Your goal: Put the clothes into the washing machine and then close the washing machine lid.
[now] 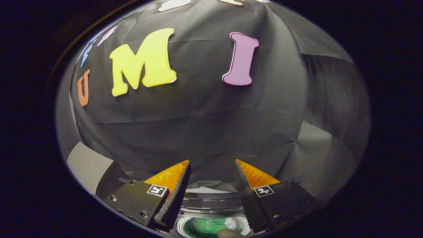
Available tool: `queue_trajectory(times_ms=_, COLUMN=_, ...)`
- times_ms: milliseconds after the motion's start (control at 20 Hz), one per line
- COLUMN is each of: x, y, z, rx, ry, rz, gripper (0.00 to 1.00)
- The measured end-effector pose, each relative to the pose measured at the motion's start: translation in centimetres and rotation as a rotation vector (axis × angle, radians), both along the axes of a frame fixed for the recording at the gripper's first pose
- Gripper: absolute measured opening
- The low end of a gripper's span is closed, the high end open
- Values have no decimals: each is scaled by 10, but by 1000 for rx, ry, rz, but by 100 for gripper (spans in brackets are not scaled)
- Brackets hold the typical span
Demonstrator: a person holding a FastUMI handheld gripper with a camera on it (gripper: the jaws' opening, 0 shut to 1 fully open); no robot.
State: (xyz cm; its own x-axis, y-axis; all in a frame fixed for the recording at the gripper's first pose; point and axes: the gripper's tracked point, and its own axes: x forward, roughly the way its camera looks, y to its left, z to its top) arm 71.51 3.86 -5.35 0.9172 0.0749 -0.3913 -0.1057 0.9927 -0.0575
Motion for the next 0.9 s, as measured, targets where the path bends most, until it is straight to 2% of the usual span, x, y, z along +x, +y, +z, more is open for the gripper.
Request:
queue_trajectory(times_ms=200, x=5, y=-8, z=-28, rx=-12, ry=49, rz=-30, gripper=81)
queue_trajectory(times_ms=300, x=9, y=-10, z=-23, rx=-37, ry=-11, rz=-30, gripper=82)
queue_trajectory(times_ms=400, x=5, y=-10, z=-23, rx=-23, ry=-43, rz=-29, gripper=90)
queue_trajectory(times_ms=900, x=-11, y=-11, z=-19, rx=-2, ry=-196, rz=-17, gripper=90)
